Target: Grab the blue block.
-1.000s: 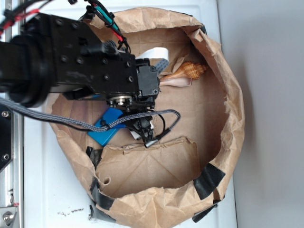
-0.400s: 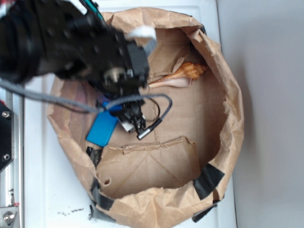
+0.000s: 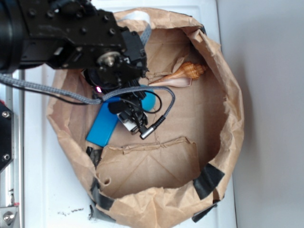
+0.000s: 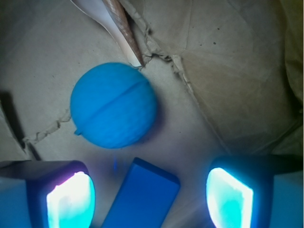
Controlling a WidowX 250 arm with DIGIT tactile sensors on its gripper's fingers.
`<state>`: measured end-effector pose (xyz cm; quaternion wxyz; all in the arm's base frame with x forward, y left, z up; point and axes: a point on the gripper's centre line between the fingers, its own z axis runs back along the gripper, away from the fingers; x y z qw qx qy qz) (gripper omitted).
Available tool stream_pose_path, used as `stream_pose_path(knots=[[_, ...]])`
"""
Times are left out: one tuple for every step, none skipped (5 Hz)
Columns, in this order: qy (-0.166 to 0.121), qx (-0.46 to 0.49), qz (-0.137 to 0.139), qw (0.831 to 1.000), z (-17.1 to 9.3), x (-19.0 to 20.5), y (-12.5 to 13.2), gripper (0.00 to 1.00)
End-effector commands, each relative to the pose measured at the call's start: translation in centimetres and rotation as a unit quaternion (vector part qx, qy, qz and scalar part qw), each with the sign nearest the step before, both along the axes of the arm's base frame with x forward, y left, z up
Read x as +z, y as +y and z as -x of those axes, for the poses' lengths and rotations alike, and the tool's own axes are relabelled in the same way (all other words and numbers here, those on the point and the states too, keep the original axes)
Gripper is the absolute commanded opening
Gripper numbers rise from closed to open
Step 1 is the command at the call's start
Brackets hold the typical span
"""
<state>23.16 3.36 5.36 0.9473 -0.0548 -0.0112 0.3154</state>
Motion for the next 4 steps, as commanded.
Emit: stream_pose_path(knots=[[-0.030, 0.008, -0.015, 0.999, 0.5, -0.6, -1.0, 1.00], [-0.028, -0.007, -0.028, 0.999, 1.3, -1.9, -0.9, 1.00], [-0.029, -0.042, -0.057, 0.997, 2.4, -4.1, -0.7, 1.00], [-0.035, -0.048, -0.071, 0.996, 2.8, -4.7, -0.7, 1.00]])
